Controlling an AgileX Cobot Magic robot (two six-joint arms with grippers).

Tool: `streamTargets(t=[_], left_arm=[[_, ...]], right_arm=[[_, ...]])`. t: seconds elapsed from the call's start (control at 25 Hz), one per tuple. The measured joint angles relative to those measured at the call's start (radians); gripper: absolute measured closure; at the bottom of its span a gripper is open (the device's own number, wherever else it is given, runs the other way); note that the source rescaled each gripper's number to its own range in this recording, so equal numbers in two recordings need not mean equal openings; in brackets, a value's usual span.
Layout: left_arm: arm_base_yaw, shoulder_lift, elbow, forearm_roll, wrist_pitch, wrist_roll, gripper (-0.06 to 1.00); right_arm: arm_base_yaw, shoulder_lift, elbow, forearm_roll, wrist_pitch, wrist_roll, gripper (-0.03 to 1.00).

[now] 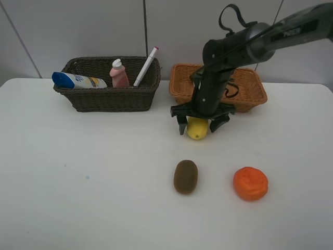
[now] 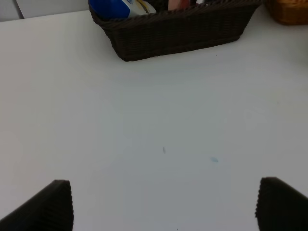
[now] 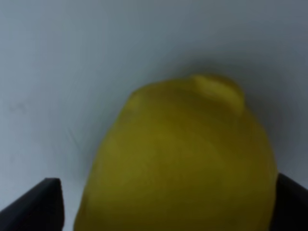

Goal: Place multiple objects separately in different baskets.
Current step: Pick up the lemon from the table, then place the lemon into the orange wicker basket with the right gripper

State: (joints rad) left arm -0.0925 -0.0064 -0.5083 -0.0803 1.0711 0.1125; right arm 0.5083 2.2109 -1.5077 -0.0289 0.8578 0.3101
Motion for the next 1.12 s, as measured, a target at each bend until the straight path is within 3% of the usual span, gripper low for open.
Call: streamTargets(t=[0.08,0.12,0.16,0.2,0.24,0.44,0.72,0.92,1.12], left_arm=[[0.0,0.0,0.0,0.0,0.0,0.0,-0.06],[0.0,0.0,0.0,0.0,0.0,0.0,-0.06],[0.0,0.0,0.0,0.0,0.0,0.0,-0.06],[0.0,0.0,0.0,0.0,0.0,0.0,-0.06],[0.0,0.0,0.0,0.0,0.0,0.0,-0.06],[0.0,0.0,0.0,0.0,0.0,0.0,-0.06],[0.0,0.0,0.0,0.0,0.0,0.0,-0.06],[0.0,0.0,0.0,0.0,0.0,0.0,-0.06],[0.0,0.0,0.0,0.0,0.0,0.0,-0.06]], right_arm=[[0.0,0.01,0.0,-0.005,-0.01,-0.001,0.05],[0.0,0.014,0.0,-0.006,-0.016,-0.002,0.15],[0.0,0.016,0.0,-0.012,-0.022,-0.004,0.36],[0.0,0.016,0.0,-0.017,-0.027,-0.004,0.67],[0.0,0.016,0.0,-0.022,-0.032,-0.005,0.79],[0.0,0.015,-0.004,-0.072,-0.019,-0.005,0.79],[-0.028,-0.074,-0.142,-0.12,0.194,-0.036,0.79],[-0.18,-0.057,-0.323,-0.096,0.247,-0.123,0.79],[-0.325,0.066,-0.432,0.009,0.239,-0.232,0.79]])
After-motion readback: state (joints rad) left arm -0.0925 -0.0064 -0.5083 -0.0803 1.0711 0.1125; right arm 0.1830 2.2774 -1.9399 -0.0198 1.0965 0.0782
